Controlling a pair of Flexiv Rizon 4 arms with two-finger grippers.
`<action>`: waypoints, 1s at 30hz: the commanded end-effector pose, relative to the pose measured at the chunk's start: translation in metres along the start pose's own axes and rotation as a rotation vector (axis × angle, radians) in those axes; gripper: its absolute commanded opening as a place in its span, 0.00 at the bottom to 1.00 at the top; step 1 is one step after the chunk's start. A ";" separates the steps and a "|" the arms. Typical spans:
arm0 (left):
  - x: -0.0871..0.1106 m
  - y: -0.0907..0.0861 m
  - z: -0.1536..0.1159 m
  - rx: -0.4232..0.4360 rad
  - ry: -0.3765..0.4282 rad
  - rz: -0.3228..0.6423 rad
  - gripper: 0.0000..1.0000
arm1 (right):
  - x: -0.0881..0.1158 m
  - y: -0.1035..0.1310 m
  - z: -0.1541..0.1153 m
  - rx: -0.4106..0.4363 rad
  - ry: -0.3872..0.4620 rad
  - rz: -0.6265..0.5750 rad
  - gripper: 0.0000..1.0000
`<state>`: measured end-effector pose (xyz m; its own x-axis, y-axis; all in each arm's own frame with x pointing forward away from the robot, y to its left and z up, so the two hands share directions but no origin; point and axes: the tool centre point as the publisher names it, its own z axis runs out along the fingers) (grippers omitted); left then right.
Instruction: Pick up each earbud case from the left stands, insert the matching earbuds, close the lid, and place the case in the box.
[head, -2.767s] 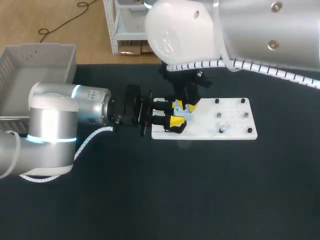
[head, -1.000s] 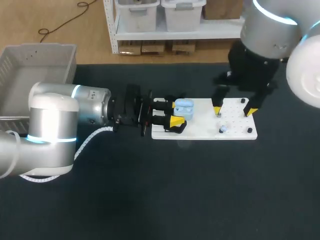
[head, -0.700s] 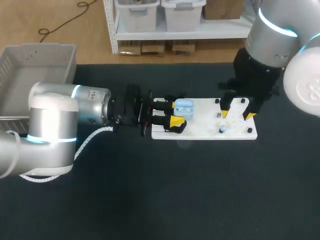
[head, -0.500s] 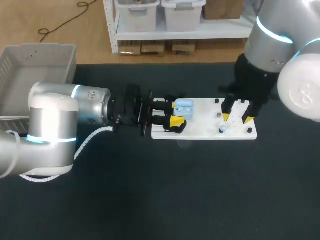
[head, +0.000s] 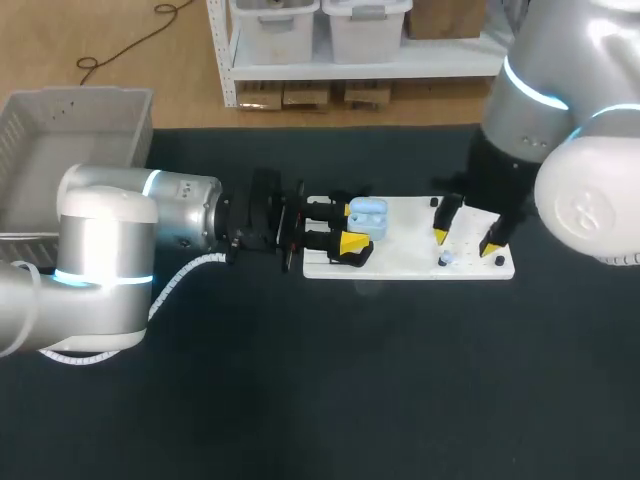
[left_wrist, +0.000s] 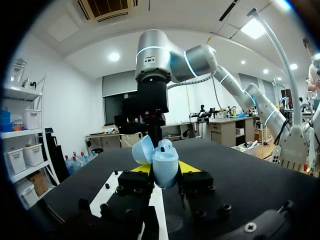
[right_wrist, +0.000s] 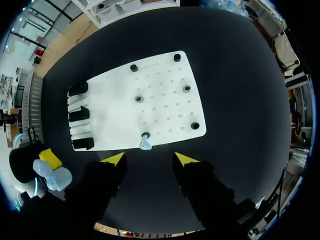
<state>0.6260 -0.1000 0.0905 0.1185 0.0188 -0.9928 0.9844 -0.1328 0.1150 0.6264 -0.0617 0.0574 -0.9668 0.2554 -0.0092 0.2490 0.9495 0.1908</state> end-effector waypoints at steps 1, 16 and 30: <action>0.001 -0.001 -0.006 -0.014 -0.022 0.008 0.00 | 0.001 -0.003 0.000 -0.012 -0.006 0.018 0.58; 0.000 -0.014 -0.027 -0.063 -0.047 0.036 0.00 | 0.001 0.006 0.017 0.007 0.001 0.056 0.57; 0.002 -0.017 -0.025 -0.075 -0.073 0.043 0.00 | 0.000 0.001 0.034 0.032 -0.013 0.088 0.47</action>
<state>0.6153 -0.0751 0.0974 0.1537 -0.0180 -0.9880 0.9851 -0.0756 0.1546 0.6299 -0.0560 0.0270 -0.9420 0.3357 0.0018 0.3315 0.9294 0.1620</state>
